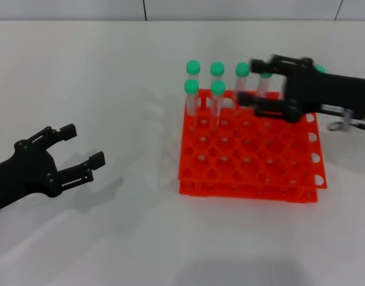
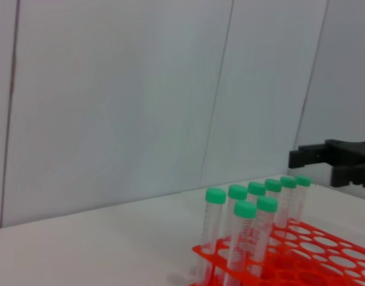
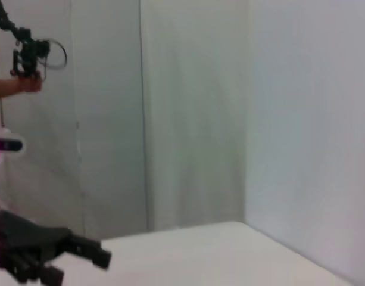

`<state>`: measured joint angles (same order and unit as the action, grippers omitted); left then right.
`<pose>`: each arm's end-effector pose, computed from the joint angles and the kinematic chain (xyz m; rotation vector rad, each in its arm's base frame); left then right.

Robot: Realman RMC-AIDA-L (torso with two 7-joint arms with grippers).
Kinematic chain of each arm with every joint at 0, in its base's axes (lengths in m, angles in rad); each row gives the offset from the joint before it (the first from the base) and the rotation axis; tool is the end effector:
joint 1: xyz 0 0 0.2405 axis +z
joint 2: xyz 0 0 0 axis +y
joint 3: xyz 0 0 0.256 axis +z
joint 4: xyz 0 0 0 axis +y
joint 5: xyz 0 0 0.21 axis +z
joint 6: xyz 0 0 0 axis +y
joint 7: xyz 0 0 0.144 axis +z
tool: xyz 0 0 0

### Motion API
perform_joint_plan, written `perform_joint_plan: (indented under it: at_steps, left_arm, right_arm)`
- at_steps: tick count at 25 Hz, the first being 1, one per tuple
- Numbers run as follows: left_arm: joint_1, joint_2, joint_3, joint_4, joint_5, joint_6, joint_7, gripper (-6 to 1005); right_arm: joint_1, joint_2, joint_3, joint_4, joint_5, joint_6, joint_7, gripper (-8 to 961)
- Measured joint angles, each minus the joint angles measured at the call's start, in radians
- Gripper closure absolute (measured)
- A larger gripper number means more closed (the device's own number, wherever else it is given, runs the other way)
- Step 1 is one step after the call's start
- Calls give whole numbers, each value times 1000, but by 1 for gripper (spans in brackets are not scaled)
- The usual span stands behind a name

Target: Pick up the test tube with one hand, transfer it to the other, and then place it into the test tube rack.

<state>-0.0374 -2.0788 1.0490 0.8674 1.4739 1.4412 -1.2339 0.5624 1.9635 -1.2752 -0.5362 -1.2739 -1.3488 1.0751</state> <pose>-0.3193 0.2418 0.0213 -2.3883 -0.6379 -0.7896 0.2176 0.3630 -0.0049 -2.6309 0.2010 0.8710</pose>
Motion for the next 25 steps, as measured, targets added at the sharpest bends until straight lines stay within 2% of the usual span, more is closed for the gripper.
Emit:
perform_joint_plan:
  at_steps: [5,8,9,12,17,25]
  left_arm:
    - [-41,11,-1,4,35,3,-41,105]
    - [-99,35,-1,-5,88,29,-99,105]
    - [-120,43,-1,-9,105,43,-112,105]
    - [-207,78,-1,-46,168,97,-168,105]
    - [-343,135,-1,-137,239,162,-211,105]
    - [-396,161,-1,-140,295,192,-238,105]
  right_arm:
    - [-37,-85,1,27,-56,-49,97,260]
    - [-55,-112,1,42,-83,-96,99,68]
    - [-59,-118,2,42,-97,-109,99,69]
    - [-64,-126,2,43,-137,-127,102,70]
    - [-74,-125,2,62,-175,-138,99,73]
    - [-81,-118,1,67,-200,-145,87,74]
